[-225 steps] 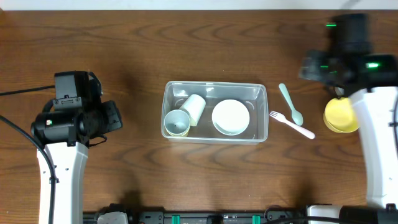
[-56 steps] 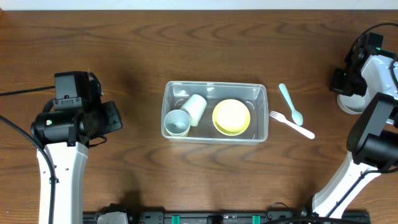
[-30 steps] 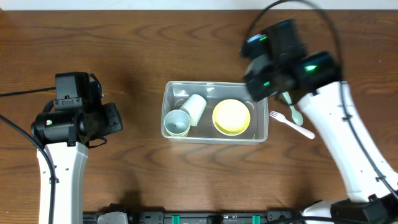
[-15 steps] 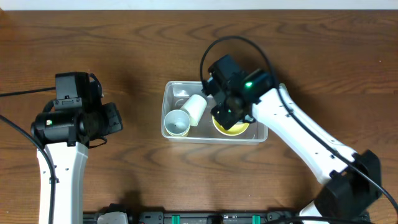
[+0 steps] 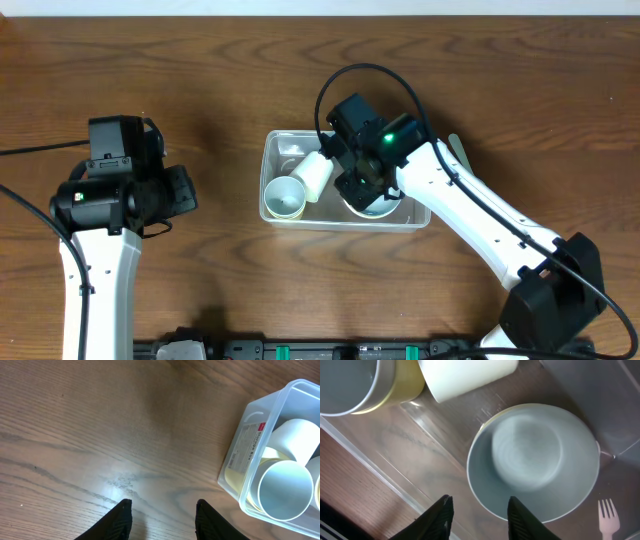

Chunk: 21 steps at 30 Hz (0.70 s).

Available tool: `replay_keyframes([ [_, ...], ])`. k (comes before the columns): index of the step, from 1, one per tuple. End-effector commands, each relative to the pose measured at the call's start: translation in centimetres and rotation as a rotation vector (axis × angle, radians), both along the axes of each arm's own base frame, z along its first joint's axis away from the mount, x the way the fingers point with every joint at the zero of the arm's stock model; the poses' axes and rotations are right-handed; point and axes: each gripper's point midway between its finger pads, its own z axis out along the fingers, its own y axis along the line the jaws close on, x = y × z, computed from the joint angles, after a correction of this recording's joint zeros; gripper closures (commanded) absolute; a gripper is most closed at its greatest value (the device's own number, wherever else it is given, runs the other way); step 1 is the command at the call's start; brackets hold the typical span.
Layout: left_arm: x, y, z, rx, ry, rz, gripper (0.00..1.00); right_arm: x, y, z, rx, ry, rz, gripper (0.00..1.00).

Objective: Pack container
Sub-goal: 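Carry the white bowl with the right gripper over the container and lower it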

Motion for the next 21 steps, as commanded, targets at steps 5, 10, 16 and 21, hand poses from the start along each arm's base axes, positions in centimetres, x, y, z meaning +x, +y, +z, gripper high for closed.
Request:
replay_keyframes([
  [5,0.0,-0.1,0.0,-0.003,0.004,-0.019,0.58,-0.1,2.6,0.6,0.099,-0.017,0.079,0.75],
  [10,-0.1,-0.1,-0.1,-0.003,0.008,-0.019,0.58,-0.9,5.4,1.2,0.189,-0.016,0.123,0.99],
  [16,0.0,-0.1,-0.1,-0.003,0.007,-0.019,0.58,-1.9,6.4,0.2,0.178,0.017,0.114,0.99],
  [21,-0.1,-0.1,-0.1,-0.003,0.008,-0.019,0.58,-2.1,6.5,-2.3,0.135,0.075,0.094,0.99],
])
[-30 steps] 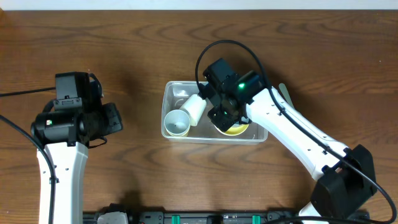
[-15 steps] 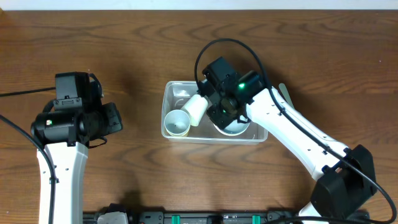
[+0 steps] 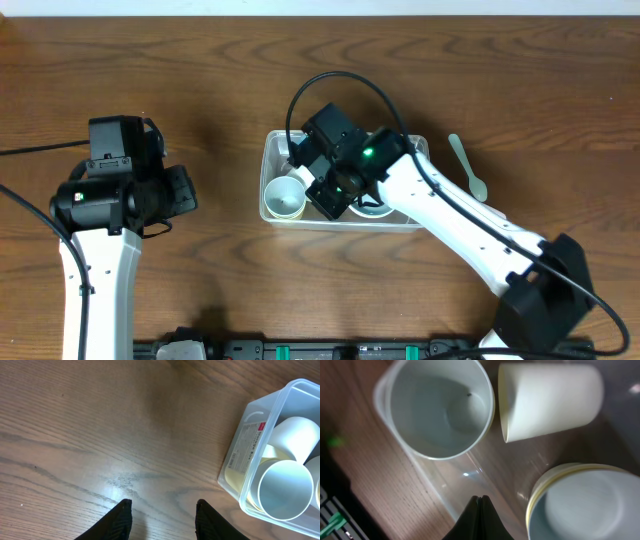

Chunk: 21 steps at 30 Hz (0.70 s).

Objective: Pack container
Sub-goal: 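Carry the white bowl with the right gripper over the container and lower it, then set the white bowl onto the yellow bowl and open the right gripper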

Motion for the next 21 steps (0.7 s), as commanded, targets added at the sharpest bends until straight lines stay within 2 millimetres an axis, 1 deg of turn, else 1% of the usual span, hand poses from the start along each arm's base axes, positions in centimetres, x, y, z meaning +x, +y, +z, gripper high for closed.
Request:
replay_keyframes([
  [1,0.0,-0.1,-0.1,-0.003,0.007,-0.019,0.58,-0.6,0.3,-2.5,-0.039,0.071,-0.022,0.99],
  [5,0.0,-0.1,-0.1,-0.003,0.007,-0.019,0.58,-0.3,-0.2,-4.0,-0.082,0.087,-0.046,0.99],
  [10,0.0,-0.1,-0.1,-0.003,0.007,-0.018,0.58,0.3,-1.2,-5.2,-0.148,0.076,-0.090,0.99],
  [14,0.0,-0.1,-0.1,-0.003,0.007,-0.019,0.58,0.6,-1.9,-5.6,-0.190,0.063,-0.130,0.99],
  [17,0.0,-0.1,-0.1,-0.003,0.007,-0.019,0.58,1.2,-2.8,-5.7,-0.233,0.037,-0.172,0.99],
  [21,-0.1,-0.1,-0.1,-0.004,0.009,-0.019,0.58,1.3,-3.6,-5.8,-0.260,0.035,-0.190,0.99],
])
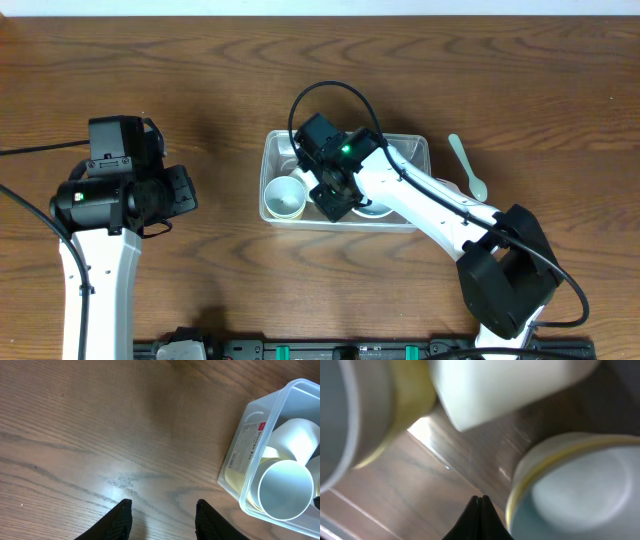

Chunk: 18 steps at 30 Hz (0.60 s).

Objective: Pack container
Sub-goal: 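Set the white bowl onto the yellow bowl and open the right gripper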

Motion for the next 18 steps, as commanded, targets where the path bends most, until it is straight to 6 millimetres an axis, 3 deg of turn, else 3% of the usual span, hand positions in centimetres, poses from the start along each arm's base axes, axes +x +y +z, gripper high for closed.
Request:
replay_keyframes([
  [1,-0.11,-0.07,-0.10,-0.003,0.010,-0.018,0.58,0.49,-1.13,-0.58,-0.050,-0.011,-0.047,0.99],
  [18,-0.11,-0.07,-0.10,-0.003,0.010,-0.018,0.58,0.59,-1.85,-0.87,-0.065,0.006,-0.070,0.98],
])
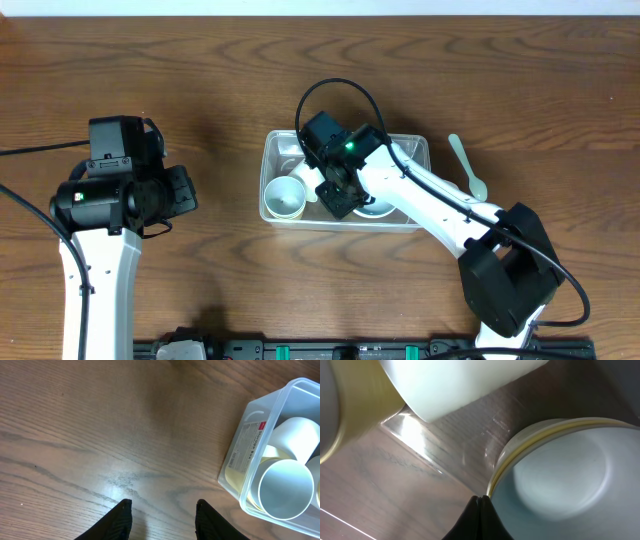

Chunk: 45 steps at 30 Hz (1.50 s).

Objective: Pack container
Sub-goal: 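Set the white bowl onto the yellow bowl and open the right gripper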

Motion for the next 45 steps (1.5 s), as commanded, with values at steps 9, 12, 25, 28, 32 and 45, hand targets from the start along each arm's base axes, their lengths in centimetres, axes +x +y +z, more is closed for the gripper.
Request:
replay_keyframes([
  [9,0.0,-0.1,-0.1,-0.003,0.007,-0.019,0.58,-0.6,-0.2,-1.5,-0.017,0.055,-0.003,0.98],
  [12,0.0,-0.1,-0.1,-0.003,0.007,-0.018,0.58,-0.6,-0.3,-1.6,-0.020,0.058,-0.004,0.99],
  [25,0.0,-0.1,-0.1,-0.003,0.007,-0.019,0.58,-0.2,-0.7,-1.6,-0.037,0.043,-0.034,0.99],
  [28,0.0,-0.1,-0.1,-0.003,0.007,-0.018,0.58,0.5,-1.6,-1.6,-0.076,0.009,-0.092,0.99],
  [32,0.0,-0.1,-0.1,-0.003,0.007,-0.019,0.58,1.4,-2.7,-1.5,-0.112,-0.028,-0.158,0.99],
  [45,0.0,-0.1,-0.1,-0.003,0.007,-0.019,0.58,4.3,-5.5,-1.3,-0.148,-0.103,-0.290,0.99],
])
